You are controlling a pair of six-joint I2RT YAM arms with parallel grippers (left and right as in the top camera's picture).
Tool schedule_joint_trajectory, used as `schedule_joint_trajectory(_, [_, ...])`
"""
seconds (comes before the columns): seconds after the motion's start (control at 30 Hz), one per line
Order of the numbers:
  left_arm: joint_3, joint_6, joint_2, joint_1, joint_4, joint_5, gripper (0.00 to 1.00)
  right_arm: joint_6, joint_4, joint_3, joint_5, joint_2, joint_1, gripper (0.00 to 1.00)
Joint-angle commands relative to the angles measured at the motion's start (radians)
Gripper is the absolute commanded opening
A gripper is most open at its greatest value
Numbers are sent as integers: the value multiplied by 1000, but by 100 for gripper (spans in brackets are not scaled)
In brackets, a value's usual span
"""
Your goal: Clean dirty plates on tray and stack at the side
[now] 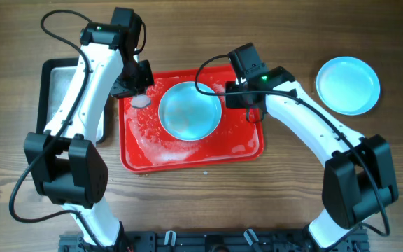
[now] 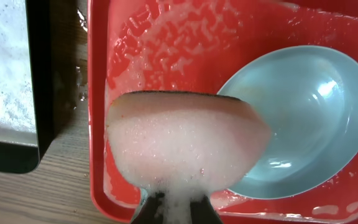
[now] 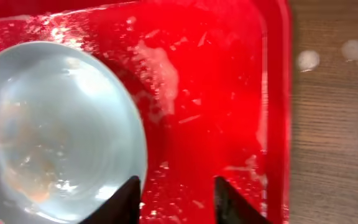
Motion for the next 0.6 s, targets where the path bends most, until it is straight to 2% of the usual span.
schedule_joint_trajectory(0.0, [11, -16, -26, 4, 27, -13, 4, 95, 8, -4, -105, 72, -3, 51])
schedule_joint_trajectory(0.13, [-11, -16, -26, 4, 53, -13, 4, 108, 45, -4, -202, 158, -3, 53])
schedule_joint_trajectory(0.37, [-21, -16, -24, 4, 75, -13, 4, 142, 95, -4, -224, 213, -3, 51])
schedule_joint_trajectory(0.43, [-21, -17, -24, 4, 75, -13, 4, 165, 105, -4, -227, 225, -3, 38])
schedule_joint_trajectory(0.5, [-21, -16, -24, 4, 75, -13, 4, 186, 114, -4, -227, 227, -3, 17])
schedule_joint_trajectory(0.57, [-21, -16, -24, 11, 75, -32, 4, 187, 123, -4, -227, 239, 3, 12])
